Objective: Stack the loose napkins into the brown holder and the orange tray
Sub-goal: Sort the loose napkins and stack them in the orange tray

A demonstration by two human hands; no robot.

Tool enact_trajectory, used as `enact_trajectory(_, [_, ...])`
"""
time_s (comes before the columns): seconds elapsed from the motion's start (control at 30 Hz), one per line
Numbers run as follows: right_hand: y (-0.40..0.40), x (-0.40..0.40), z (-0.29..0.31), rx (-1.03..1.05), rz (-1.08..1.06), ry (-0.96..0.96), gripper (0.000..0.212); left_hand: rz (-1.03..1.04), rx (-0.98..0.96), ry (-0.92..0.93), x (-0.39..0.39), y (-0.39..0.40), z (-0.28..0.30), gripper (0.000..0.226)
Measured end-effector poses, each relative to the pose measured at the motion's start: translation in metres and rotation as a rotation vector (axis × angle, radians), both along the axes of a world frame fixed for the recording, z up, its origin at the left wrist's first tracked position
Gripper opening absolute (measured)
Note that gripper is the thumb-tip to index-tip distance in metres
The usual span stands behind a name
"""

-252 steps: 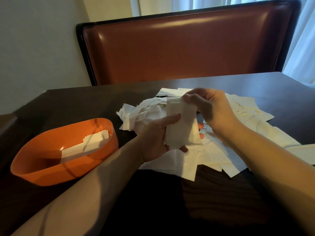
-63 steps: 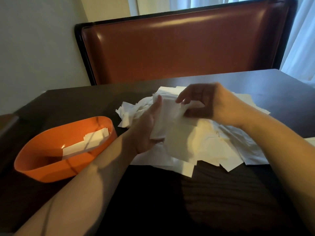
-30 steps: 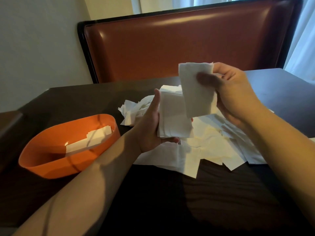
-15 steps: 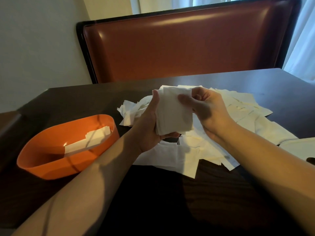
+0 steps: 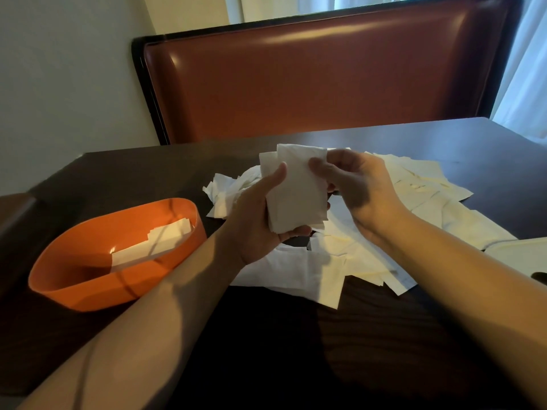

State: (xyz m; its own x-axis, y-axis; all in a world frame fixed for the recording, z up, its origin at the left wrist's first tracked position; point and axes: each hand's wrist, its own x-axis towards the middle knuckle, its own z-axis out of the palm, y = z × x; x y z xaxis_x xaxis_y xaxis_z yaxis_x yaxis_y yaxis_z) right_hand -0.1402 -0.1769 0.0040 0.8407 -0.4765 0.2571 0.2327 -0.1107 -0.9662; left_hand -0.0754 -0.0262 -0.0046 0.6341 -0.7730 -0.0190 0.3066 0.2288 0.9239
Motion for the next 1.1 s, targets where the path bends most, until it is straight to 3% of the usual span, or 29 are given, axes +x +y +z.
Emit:
enact_trajectory(0.2, [-0.001,-0.002,0.006,0.007,-0.005,-0.008,0.016,0.015,0.019,0.055,0.001,-0.001,-0.001,0.047])
enact_trajectory(0.33, [-0.01,-0.007,0.012,0.195,0.246,-0.069,0.017,0.026,0.006,0.045,0.002,0.0,-0.001,0.056])
enact_trajectory(0.5, [-0.002,-0.001,0.003,-0.109,0.1,0.003,0.009,-0.053,-0.018,0.052,0.0,0.0,0.001,0.069])
enact_trajectory(0.6, [0.0,0.001,-0.001,-0.13,0.064,0.019,0.015,-0.06,-0.009,0.026,-0.003,-0.001,0.002,0.059])
enact_trajectory(0.73, [0.001,0.001,-0.001,-0.109,0.017,0.043,0.027,0.034,0.042,-0.014,-0.001,-0.003,-0.003,0.028])
enact_trajectory(0.87, [0.001,0.003,0.002,-0.039,-0.049,0.122,0.046,0.099,-0.038,0.057,0.002,-0.005,-0.002,0.028])
enact_trajectory(1.0, [0.002,0.003,0.0,0.067,0.166,0.312,0.063,0.134,-0.109,0.036,0.004,-0.007,-0.002,0.037])
enact_trajectory(1.1, [0.006,0.001,-0.006,0.008,0.322,0.343,0.038,0.155,-0.129,0.068,0.004,-0.008,-0.002,0.039])
